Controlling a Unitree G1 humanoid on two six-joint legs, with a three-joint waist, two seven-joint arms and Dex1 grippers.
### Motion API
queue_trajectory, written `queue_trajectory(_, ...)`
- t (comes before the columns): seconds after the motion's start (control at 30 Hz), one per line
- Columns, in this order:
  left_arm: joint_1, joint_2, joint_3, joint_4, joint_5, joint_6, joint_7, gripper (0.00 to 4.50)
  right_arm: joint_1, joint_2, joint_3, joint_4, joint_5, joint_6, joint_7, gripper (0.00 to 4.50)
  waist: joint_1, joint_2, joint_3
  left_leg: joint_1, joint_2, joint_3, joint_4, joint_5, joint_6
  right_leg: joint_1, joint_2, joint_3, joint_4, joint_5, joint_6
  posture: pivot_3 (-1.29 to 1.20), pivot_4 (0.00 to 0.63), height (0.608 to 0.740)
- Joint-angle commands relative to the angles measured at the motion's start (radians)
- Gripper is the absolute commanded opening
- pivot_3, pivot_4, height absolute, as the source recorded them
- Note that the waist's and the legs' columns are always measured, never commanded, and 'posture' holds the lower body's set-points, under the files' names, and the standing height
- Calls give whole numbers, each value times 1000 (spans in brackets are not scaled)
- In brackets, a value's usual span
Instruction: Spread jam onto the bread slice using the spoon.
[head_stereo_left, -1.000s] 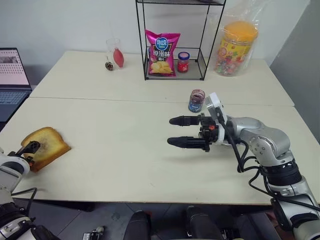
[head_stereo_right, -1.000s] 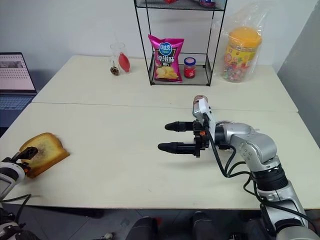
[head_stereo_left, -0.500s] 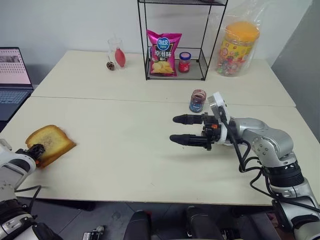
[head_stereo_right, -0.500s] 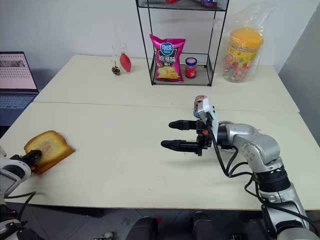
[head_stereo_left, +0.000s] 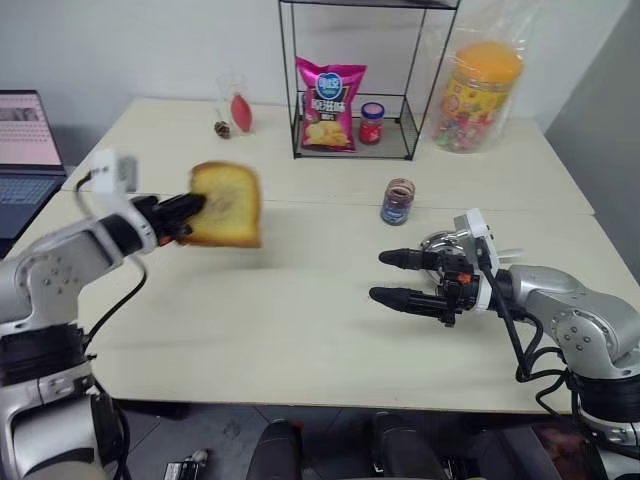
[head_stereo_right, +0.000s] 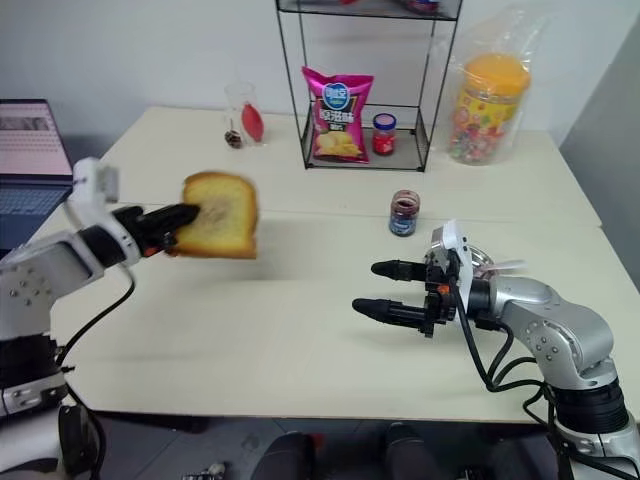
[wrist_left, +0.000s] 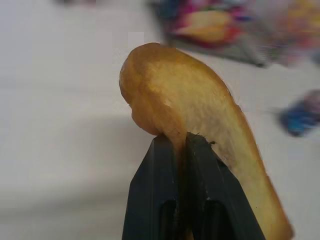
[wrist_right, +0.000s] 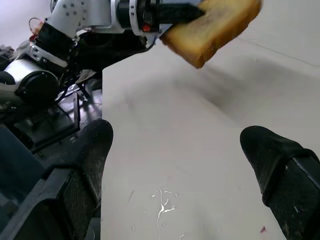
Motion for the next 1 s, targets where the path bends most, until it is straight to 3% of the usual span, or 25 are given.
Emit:
queue_trajectory(0.03, 8, -25, -103, -27, 19, -5, -54, 195, -5, 15, -34, -43, 40, 6, -50, 4500, -17, 1, 0, 1, 0, 0, -1, 0, 0, 0, 0, 0, 0, 0, 0, 0, 150, 740)
queue_trajectory(0.23, 72, -71, -313, 47, 253, -192, -25, 195, 29, 25, -37, -55, 39, 1, -96, 4500, -25, 1, 1, 1, 2, -5, -1, 0, 0, -1, 5, -1, 3, 0, -1, 0, 150, 740)
queue_trajectory(0.47, 89, -129, -340, 142, 338, -294, -43, 195, 59, 21, -48, -75, 58, 2, -131, 4500, -15, 1, 1, -1, 1, -3, 1, 0, 0, 0, 2, 0, 1, 0, 0, 0, 150, 740)
queue_trajectory(0.63, 77, -151, -330, 141, 341, -305, -68, 1207, 66, 18, -48, -65, 49, -10, -146, 4500, -4, 1, 1, -1, 1, -3, 1, 0, 0, 0, 2, -1, 1, 0, 0, 0, 150, 740)
queue_trajectory(0.67, 80, -154, -325, 130, 334, -297, -73, 1591, 73, 13, -52, -61, 39, -16, -149, 4500, -3, 1, 1, -1, 1, -3, 1, 0, 0, 0, 2, -1, 1, 0, 0, 0, 150, 740)
queue_trajectory(0.73, 86, -153, -325, 104, 327, -279, -84, 1784, 86, 7, -73, -51, 28, -25, -162, 4500, -3, 1, 1, -1, 1, -3, 1, 0, 0, 0, 2, -1, 1, 0, 0, 0, 150, 740)
queue_trajectory(1.0, 79, -160, -316, 41, 292, -203, -127, 3445, 128, -9, -137, -46, 35, -36, -190, 4500, 0, 1, 1, -1, 1, -3, 1, 0, 0, 0, 2, -1, 1, 0, 0, 0, 150, 740)
